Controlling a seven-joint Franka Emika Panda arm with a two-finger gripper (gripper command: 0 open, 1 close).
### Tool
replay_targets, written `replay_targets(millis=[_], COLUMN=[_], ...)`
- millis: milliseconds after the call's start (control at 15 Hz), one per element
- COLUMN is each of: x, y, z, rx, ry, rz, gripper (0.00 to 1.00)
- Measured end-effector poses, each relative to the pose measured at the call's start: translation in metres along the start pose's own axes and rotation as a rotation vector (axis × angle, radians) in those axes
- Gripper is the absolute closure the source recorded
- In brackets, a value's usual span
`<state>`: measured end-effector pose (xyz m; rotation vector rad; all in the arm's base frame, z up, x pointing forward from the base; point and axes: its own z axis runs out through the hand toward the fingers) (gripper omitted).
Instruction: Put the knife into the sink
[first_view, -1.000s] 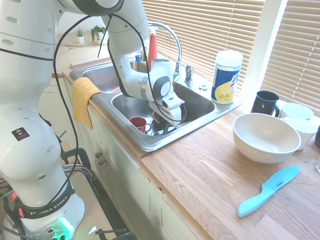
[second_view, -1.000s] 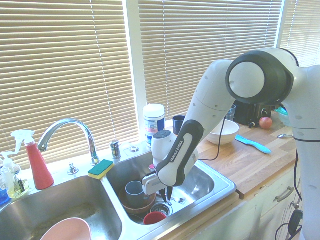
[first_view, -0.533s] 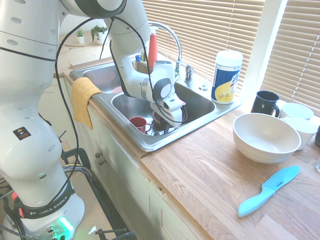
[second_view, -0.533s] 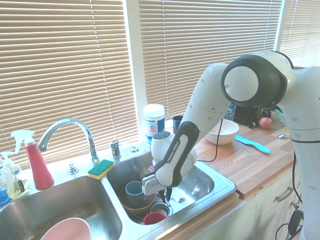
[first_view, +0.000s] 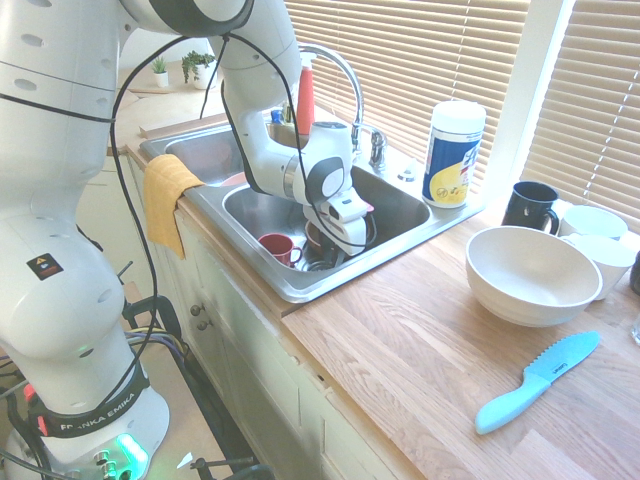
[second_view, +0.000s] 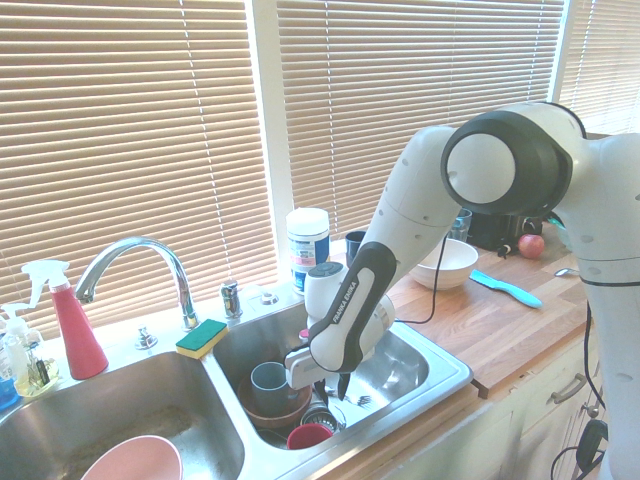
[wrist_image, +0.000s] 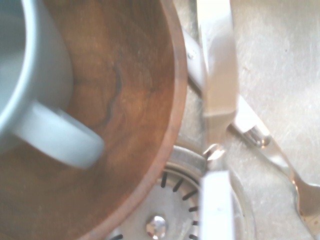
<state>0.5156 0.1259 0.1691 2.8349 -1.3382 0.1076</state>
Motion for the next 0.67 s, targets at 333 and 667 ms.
replay_targets(millis=[333, 667], x=[-0.004, 0.004], y=[-0.013, -0.009], z=[-0.03, -0.146], rx=[0.032, 0.023], ry=[0.014, 0.043], rz=[-0.006, -0.015], gripper=[0.0, 0.0])
